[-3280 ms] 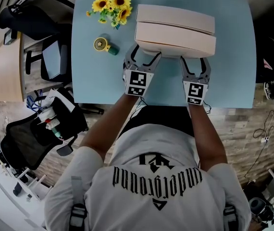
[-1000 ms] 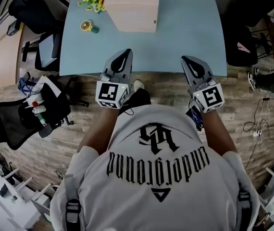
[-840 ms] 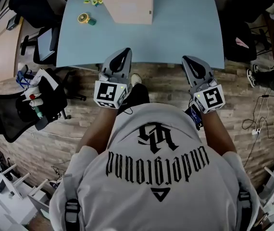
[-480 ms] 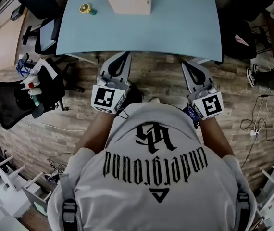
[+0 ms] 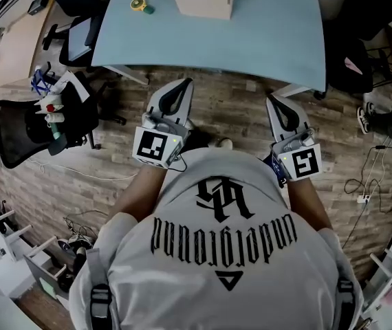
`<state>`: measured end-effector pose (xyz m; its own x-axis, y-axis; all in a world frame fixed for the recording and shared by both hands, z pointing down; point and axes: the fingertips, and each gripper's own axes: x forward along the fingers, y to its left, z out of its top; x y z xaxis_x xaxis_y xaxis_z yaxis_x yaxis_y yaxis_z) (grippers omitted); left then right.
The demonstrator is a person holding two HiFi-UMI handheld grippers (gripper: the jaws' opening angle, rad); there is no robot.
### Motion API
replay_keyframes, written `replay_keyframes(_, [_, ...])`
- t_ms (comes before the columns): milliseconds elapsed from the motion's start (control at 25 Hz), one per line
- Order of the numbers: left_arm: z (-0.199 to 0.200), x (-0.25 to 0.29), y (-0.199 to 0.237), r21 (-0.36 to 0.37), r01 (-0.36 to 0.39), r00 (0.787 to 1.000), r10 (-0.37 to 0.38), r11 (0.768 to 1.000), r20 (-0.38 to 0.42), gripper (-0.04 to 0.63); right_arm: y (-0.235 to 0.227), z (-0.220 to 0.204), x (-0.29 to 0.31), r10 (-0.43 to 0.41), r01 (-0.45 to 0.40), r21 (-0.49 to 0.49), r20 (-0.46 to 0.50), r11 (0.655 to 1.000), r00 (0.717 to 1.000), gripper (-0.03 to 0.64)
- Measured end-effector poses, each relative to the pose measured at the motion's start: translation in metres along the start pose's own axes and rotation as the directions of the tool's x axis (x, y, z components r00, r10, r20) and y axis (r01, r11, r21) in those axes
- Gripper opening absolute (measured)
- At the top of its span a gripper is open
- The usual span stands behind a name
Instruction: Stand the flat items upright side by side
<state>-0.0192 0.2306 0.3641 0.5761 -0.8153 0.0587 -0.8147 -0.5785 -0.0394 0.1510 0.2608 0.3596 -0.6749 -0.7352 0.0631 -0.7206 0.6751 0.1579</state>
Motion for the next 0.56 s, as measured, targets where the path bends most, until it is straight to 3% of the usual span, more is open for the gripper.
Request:
replay_keyframes(160, [0.000, -0.008, 0.004, 0.018, 0.002, 1.000, -0.002, 1.000, 0.003, 0.000, 0.013, 0.005, 0.005, 0.012, -0.012, 0.001, -0.019, 1.000, 1.000, 0.005])
replay_keyframes(560, [0.001, -0.013, 0.008, -0.018, 0.011, 1.000, -0.010, 1.000, 0.026, 0.000, 0.018, 0.005, 0.007, 0.002, -0.002, 0.000, -0.015, 1.000, 1.000, 0.005])
